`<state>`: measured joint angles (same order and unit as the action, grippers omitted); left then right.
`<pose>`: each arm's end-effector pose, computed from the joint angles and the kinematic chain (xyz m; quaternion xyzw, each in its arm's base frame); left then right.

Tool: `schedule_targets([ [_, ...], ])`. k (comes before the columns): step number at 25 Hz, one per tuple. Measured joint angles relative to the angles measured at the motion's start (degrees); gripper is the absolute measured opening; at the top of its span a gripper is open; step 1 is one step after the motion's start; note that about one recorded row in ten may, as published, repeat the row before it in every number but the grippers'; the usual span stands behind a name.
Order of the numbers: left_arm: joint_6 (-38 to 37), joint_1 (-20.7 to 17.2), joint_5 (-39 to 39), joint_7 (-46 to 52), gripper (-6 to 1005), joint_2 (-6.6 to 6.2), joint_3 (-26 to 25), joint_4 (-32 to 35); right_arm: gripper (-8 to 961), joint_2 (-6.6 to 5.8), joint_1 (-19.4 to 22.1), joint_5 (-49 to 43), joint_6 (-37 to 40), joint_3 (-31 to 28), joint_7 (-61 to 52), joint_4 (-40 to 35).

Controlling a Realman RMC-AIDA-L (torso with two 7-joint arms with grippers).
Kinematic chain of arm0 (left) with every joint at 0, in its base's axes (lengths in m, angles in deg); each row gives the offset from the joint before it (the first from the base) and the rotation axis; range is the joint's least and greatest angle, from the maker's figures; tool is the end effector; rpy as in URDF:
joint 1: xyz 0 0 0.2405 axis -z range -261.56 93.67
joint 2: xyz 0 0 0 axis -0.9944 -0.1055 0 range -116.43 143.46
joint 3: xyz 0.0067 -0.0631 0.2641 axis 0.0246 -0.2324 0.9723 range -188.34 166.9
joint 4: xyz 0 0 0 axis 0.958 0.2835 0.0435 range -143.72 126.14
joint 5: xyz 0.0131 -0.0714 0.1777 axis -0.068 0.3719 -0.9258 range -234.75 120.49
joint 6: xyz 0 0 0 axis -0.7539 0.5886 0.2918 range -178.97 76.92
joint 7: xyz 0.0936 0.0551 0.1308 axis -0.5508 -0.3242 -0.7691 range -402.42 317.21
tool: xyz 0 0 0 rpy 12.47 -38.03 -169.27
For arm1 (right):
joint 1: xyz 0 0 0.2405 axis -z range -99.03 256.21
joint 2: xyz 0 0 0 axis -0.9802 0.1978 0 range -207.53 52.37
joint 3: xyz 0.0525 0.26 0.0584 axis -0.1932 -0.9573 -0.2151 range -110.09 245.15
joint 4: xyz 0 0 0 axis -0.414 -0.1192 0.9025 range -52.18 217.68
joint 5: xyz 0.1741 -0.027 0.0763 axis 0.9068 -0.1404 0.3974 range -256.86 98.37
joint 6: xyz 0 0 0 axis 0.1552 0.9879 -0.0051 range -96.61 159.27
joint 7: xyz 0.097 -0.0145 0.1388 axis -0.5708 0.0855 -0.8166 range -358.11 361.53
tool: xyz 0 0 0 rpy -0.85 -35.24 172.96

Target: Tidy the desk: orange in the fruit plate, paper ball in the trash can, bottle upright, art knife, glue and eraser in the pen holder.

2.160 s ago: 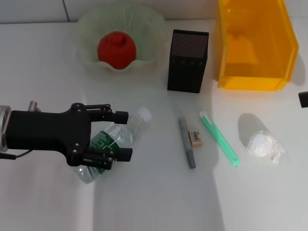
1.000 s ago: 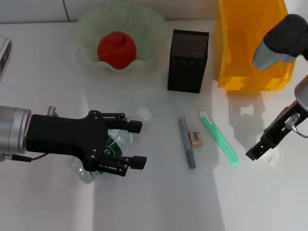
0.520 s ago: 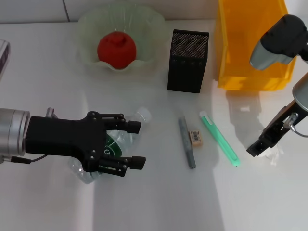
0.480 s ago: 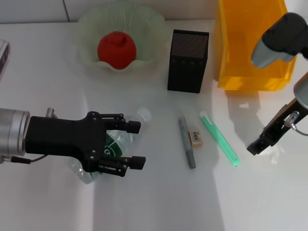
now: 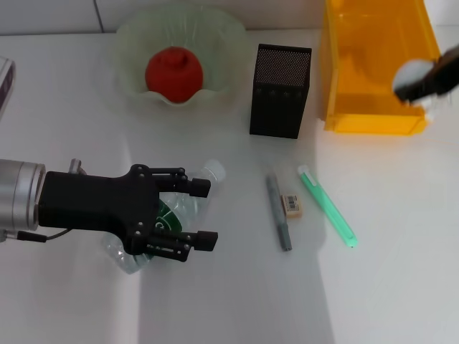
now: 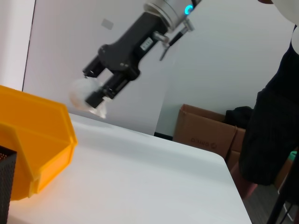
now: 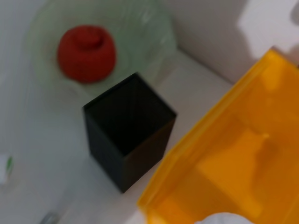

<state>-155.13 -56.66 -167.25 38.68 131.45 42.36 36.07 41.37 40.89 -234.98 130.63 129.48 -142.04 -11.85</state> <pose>-0.2265 0.2809 -0.0298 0.9625 0.1351 0.2338 0.0264 0.1779 0.3751 0.0609 -0.8956 0.3048 -0.1264 0.2983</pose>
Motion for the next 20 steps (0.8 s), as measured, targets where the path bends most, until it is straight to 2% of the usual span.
schedule_targets([
  [3,0.1,0.4,0.0,-0.2,843,0.05,0.0,-0.2,583,-0.17,-0.2,0.1,-9.5,-2.0,1.4,5.4],
  [4,0.1,0.4,0.0,-0.2,843,0.06,0.0,-0.2,583,-0.31,-1.0,-0.2,-13.6,-2.1,2.1,10.1],
  [9,0.7,0.4,0.1,-0.1,843,0.15,-0.1,0.0,623,-0.24,-1.6,-0.6,-21.3,-2.2,2.7,15.9],
  [12,1.5,0.2,0.3,0.2,843,0.13,-0.2,0.4,664,-0.13,-1.0,-0.5,-22.7,-2.1,3.1,16.1],
  [17,1.9,0.4,0.1,0.7,843,0.09,-0.7,0.3,847,0.15,0.8,0.9,-25.3,-2.2,3.5,15.4],
  [19,2.1,0.6,0.0,1.6,842,0.07,-0.8,0.5,846,0.18,3.5,4.6,-26.6,-2.5,3.9,13.3],
  [20,2.3,0.7,0.0,2.3,842,0.02,-0.8,0.8,846,0.18,3.5,4.6,-26.6,-2.5,3.9,13.3],
])
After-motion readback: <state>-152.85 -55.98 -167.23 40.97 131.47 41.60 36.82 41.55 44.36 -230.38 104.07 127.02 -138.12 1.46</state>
